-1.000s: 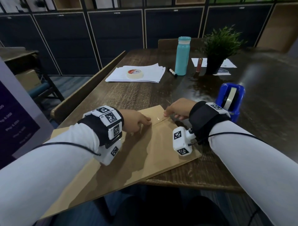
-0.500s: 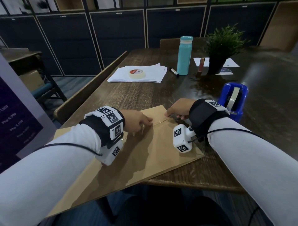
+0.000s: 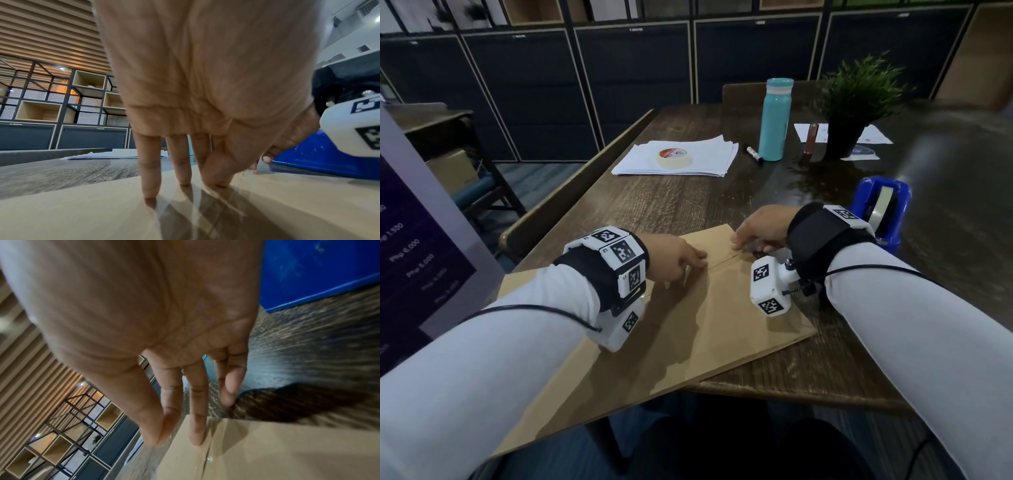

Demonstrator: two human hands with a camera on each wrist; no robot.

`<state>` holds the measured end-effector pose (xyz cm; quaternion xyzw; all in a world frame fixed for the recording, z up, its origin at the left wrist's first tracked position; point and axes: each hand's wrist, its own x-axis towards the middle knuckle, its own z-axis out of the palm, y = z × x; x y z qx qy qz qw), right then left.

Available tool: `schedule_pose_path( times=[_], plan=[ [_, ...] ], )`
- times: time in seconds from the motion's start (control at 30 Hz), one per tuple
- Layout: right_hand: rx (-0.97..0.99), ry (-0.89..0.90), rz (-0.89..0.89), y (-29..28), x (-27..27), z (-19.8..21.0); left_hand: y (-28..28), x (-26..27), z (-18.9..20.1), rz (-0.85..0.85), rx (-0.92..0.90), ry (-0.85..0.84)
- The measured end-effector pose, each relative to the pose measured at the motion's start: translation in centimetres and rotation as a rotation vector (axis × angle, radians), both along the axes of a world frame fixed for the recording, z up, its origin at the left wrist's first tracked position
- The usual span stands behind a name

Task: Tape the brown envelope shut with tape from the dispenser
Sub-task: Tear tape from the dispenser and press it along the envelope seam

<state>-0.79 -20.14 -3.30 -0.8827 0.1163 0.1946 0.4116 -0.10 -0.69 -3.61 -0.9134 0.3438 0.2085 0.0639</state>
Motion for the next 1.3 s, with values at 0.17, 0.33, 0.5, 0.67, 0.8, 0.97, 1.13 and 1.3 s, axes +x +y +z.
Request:
schedule_pose_path(
  times=[0.17, 0.33, 0.5, 0.67, 0.8, 0.97, 1.13, 1.3],
  plan=[
    [-0.082, -0.034, -0.016, -0.1, 0.7, -0.9, 0.0, 0.2, -0.2, -0.005, 0.007, -0.005],
    [-0.120, -0.046, -0.002, -0.3, 1.4, -1.4, 0.0, 0.6, -0.2, -0.002, 0.014, -0.003],
    [-0.152, -0.051, 0.016, -0.3, 1.8, -1.7, -0.1, 0.7, -0.1, -0.004, 0.031, 0.001],
    [-0.212, -0.050, 0.040, -0.2, 2.4, -1.8, 0.0, 0.8, -0.3, -0.001, 0.024, -0.011],
    [-0.261, -0.043, 0.051, -0.1, 2.8, -2.0, 0.1, 0.8, -0.4, 0.013, 0.003, -0.011],
    [-0.308, -0.046, 0.077, -0.2, 2.9, -2.1, 0.2, 0.6, -0.3, 0.078, -0.051, 0.003],
    [-0.319, -0.068, 0.083, -0.2, 3.1, -2.4, 0.2, -0.1, 0.1, 0.119, -0.121, 0.042],
    [-0.351, -0.088, 0.102, -0.1, 3.0, -2.4, -0.3, -1.0, 0.2, 0.042, -0.016, -0.002]
  ],
)
